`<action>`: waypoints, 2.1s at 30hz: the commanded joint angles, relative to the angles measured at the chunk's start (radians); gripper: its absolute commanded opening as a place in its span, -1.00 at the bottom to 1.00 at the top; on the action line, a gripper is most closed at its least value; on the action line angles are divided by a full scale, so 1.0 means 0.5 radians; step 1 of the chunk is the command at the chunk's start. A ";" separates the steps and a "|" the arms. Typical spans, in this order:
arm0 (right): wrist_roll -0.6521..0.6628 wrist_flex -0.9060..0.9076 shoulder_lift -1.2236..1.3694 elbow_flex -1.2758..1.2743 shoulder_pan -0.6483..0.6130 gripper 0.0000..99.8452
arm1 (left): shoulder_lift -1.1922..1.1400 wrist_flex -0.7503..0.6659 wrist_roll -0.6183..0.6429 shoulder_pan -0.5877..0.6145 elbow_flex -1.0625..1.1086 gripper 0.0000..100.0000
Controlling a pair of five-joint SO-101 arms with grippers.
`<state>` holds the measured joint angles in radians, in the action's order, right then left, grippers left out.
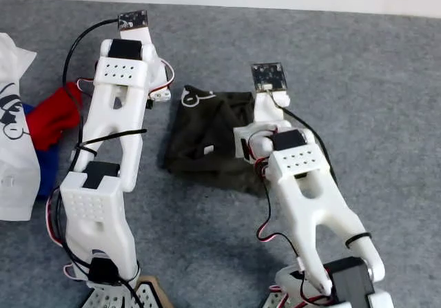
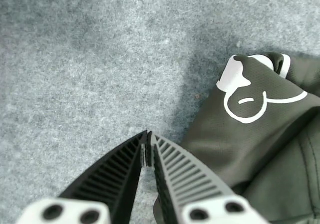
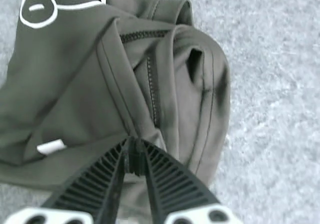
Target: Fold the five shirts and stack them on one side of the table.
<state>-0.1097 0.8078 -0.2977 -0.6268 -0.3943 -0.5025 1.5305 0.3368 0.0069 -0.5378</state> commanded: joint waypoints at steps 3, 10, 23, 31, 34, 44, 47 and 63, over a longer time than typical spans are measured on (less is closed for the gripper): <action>0.025 0.038 -0.115 -0.075 0.029 -0.98 | 0.011 -0.025 0.021 -0.026 -0.005 -0.99; 0.012 -0.081 -0.048 0.112 0.017 -0.71 | 0.011 -0.025 0.021 -0.026 -0.002 -0.99; 0.012 -0.081 0.655 0.652 0.017 -0.54 | 0.011 -0.046 0.021 -0.020 -0.002 -0.99; 0.009 -0.081 0.655 0.664 0.014 -0.54 | 0.011 -0.141 0.021 -0.020 0.078 -0.99; 0.009 -0.081 0.652 0.664 0.014 -0.54 | 0.011 -0.141 0.021 -0.017 0.078 -0.99; 0.025 0.081 0.256 0.582 -0.087 -0.54 | 0.011 -0.150 0.021 -0.020 0.081 -0.99; 0.025 -0.011 0.265 0.462 -0.112 -0.54 | 0.011 -0.150 0.021 -0.023 0.081 -0.99; 0.190 -0.305 0.483 0.351 -0.170 -0.55 | 0.011 -0.150 0.021 -0.023 0.081 -0.99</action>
<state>-0.0284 0.6697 -0.0399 -0.4580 -0.4664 -0.5040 1.4676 0.3368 0.0069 -0.4933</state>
